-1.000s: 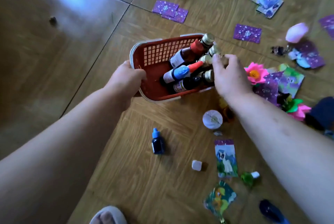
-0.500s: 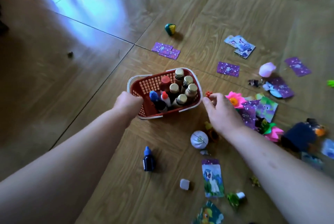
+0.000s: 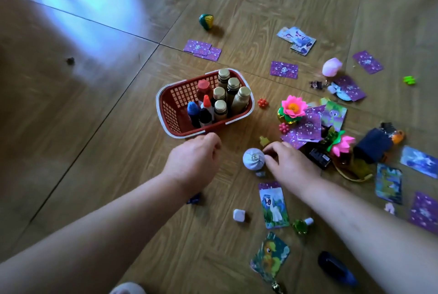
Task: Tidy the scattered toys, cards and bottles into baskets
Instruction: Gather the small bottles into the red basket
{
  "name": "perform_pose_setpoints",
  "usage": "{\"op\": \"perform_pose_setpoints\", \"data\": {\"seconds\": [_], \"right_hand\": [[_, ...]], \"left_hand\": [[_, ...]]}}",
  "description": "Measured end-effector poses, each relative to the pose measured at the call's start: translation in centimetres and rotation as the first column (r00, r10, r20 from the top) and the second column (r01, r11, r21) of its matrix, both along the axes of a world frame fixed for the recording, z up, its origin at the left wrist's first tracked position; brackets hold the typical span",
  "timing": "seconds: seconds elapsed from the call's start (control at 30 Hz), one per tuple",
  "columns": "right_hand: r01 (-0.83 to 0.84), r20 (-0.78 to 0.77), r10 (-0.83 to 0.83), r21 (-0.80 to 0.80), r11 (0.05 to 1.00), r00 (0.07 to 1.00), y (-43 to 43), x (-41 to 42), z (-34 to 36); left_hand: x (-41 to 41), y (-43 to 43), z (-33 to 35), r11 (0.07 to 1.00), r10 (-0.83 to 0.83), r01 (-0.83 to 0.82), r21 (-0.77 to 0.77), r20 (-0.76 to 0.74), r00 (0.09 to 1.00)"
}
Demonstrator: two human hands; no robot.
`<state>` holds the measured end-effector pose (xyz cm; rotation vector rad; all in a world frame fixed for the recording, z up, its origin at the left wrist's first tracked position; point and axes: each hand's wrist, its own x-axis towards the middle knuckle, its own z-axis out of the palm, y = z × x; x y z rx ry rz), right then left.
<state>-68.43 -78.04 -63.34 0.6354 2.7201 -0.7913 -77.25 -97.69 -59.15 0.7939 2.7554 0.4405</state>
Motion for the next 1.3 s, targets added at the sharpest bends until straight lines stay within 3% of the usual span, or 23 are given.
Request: {"op": "perform_pose_setpoints", "data": {"seconds": [0.1,0.2,0.3,0.43,0.53,0.6,0.7,0.83,0.97,1.1,1.2,1.3], "right_hand": [[0.024,0.006,-0.024,0.053,0.998,1.0,-0.6,0.2,-0.2],[0.117,-0.037,-0.115,0.075,0.99,0.993,-0.4,0.1,-0.4],[0.036,-0.049,-0.029,0.15,0.988,0.998,0.3,-0.7,-1.4],[-0.033,0.099,0.014,0.199,0.98,0.995,0.9,-1.7,-2.7],[-0.069,0.209,0.017,0.242,0.968,0.978,1.3,-2.5,-2.9],[0.011,0.199,-0.053,0.206,0.979,0.979,1.3,-2.8,-2.1],[0.231,0.009,-0.231,0.046,0.972,0.973,0.9,-3.4,-0.1],[0.143,-0.277,-0.194,-0.195,0.97,0.941,-2.0,-4.8,3.5],[-0.072,-0.378,-0.021,-0.231,0.97,0.926,-6.4,-8.0,5.6],[-0.226,-0.361,0.173,-0.112,0.968,0.916,-9.7,-11.5,4.3],[-0.334,-0.283,0.339,0.068,0.94,0.897,-10.8,-12.7,2.3],[-0.361,-0.194,0.387,0.159,0.919,0.901,-11.4,-13.2,1.8]], "left_hand": [[1.8,-0.9,-3.0,0.908,0.023,0.041,-0.417,0.148,0.989],[2.3,-2.0,-5.3,0.821,0.143,0.01,-0.57,0.222,0.965],[2.1,-2.2,-6.1,0.844,0.245,-0.05,-0.533,0.301,0.922],[2.0,-0.7,-3.3,0.916,0.14,0.017,-0.4,0.358,0.923],[0.7,1.0,0.4,0.981,0.012,0.061,-0.186,0.364,0.931],[-1.4,1.6,2.8,1.0,0.004,0.003,-0.023,0.29,0.957],[-5.9,0.8,4.9,0.979,0.163,-0.177,0.099,0.142,0.976],[-11.1,-2.1,3.7,0.962,0.273,-0.273,-0.013,-0.008,0.962],[-12.7,-2.9,0.6,0.973,0.154,-0.158,-0.166,-0.035,0.987],[-13.4,-2.2,-1.4,0.937,-0.027,-0.032,-0.347,-0.162,0.986],[-14.4,-2.0,-2.2,0.92,-0.048,-0.032,-0.39,-0.194,0.98],[-15.1,-2.1,-2.8,0.917,-0.07,-0.005,-0.399,-0.173,0.982]]}}
